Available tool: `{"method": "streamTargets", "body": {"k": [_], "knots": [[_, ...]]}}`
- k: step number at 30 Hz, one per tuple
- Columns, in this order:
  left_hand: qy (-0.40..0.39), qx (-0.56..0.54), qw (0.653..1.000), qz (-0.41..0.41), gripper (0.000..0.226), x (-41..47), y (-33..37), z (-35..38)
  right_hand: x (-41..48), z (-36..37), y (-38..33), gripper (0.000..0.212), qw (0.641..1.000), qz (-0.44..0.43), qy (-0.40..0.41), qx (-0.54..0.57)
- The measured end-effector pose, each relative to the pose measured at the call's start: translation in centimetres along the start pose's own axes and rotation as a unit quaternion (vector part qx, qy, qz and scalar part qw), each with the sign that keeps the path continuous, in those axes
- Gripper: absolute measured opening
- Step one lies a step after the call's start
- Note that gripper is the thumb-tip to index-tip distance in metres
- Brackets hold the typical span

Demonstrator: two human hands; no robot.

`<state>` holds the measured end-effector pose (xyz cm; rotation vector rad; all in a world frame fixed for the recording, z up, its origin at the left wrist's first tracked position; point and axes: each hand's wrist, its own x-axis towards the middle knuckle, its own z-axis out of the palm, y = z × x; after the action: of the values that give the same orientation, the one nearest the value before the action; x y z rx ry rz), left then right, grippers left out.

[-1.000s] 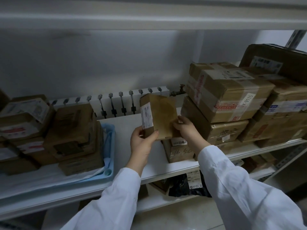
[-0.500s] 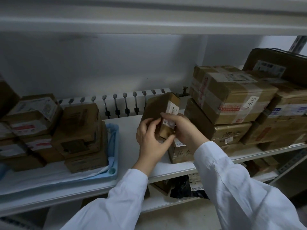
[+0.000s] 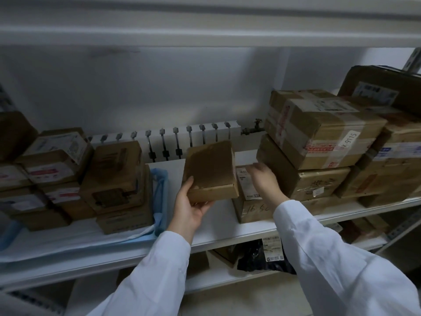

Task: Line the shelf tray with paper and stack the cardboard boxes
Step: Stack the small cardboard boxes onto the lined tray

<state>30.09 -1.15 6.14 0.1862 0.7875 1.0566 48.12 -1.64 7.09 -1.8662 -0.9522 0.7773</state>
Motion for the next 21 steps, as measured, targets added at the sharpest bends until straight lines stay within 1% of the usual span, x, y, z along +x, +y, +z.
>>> {"method": "streamTargets", "body": {"k": [1, 2, 3, 5, 8, 13, 15, 19, 21], "knots": [[0.004, -0.008, 1.0, 0.002, 0.036, 0.0, 0.1, -0.2, 0.3, -0.2, 0.9, 0.041, 0.994, -0.011, 0.013, -0.107], [0.009, -0.016, 1.0, 0.004, 0.037, 0.1, 0.1, -0.4, 0.4, -0.3, 1.6, 0.043, 0.979, -0.013, 0.012, -0.201], [0.013, -0.022, 1.0, 0.005, 0.04, 0.1, 0.1, -0.5, 0.3, -0.3, 2.1, 0.047, 0.963, -0.004, 0.001, -0.268], [0.021, -0.026, 0.999, 0.006, 0.045, 0.1, 0.1, -0.7, -0.2, -0.1, 2.5, 0.059, 0.945, 0.021, -0.035, -0.326], [0.027, -0.029, 0.999, 0.004, 0.05, 0.1, 0.1, -0.9, -0.7, 0.7, 2.8, 0.077, 0.934, 0.021, -0.041, -0.354], [0.035, -0.036, 0.999, 0.004, 0.05, 0.2, 0.1, -1.2, -0.3, 0.9, 3.2, 0.083, 0.933, 0.04, -0.058, -0.354], [0.038, -0.039, 0.999, 0.003, 0.051, 0.2, 0.2, -1.5, -0.2, 1.0, 3.4, 0.087, 0.932, 0.04, -0.042, -0.359], [0.042, -0.046, 0.998, 0.003, 0.053, 0.5, 0.6, -2.0, 0.1, 1.5, 3.5, 0.103, 0.925, 0.043, -0.015, -0.377], [0.039, -0.05, 0.998, 0.007, 0.053, 0.5, 0.7, -2.1, 0.1, 1.6, 3.4, 0.106, 0.929, 0.053, -0.004, -0.366]]}}
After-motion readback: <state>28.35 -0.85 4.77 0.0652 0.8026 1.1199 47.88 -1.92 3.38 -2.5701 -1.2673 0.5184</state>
